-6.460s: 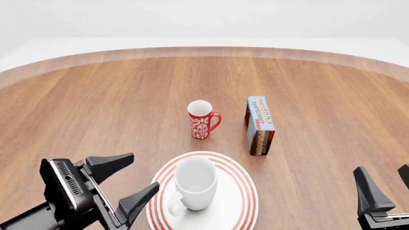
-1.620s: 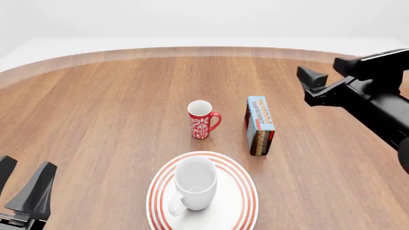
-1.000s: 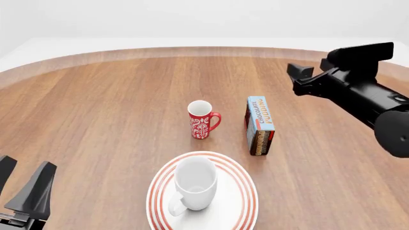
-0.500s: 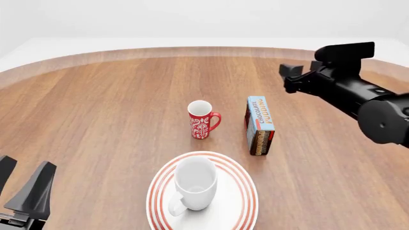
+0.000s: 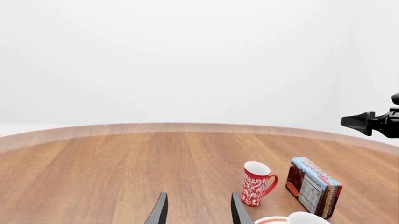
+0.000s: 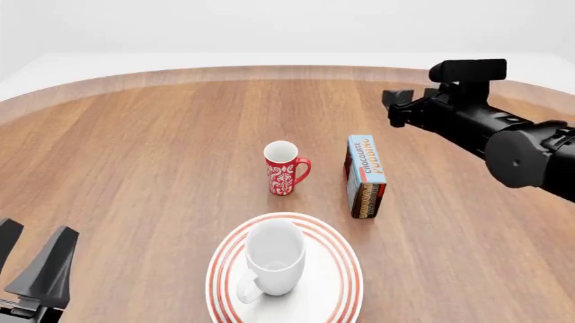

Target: Pick up the white mug and put it on the plate, and put the chocolate pudding to the right of the plate.

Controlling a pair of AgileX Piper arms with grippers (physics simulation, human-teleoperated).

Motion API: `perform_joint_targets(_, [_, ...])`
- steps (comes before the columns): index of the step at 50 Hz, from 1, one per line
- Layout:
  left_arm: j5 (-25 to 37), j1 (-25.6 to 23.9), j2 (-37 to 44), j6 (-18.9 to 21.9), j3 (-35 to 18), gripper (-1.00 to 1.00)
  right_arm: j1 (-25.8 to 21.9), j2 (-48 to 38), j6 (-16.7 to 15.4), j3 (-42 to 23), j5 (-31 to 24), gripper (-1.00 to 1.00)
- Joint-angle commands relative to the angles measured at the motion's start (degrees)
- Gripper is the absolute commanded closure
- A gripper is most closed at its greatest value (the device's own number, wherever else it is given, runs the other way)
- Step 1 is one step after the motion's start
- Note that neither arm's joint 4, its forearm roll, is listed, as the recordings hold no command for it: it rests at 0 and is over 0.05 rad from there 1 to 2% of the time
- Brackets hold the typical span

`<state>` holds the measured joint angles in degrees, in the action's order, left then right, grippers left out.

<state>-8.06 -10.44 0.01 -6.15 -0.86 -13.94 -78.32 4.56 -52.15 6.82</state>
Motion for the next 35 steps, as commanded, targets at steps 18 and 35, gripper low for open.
perform_joint_targets(18, [0.05, 0.09, 0.00, -0.46, 0.02, -1.00, -0.56, -5.07, 5.84, -2.76, -0.23, -1.00])
perform_joint_targets(35, [0.04, -0.01, 0.00, -0.60, 0.02, -1.00, 0.82, -6.03, 7.64, -2.17, 0.44, -1.00])
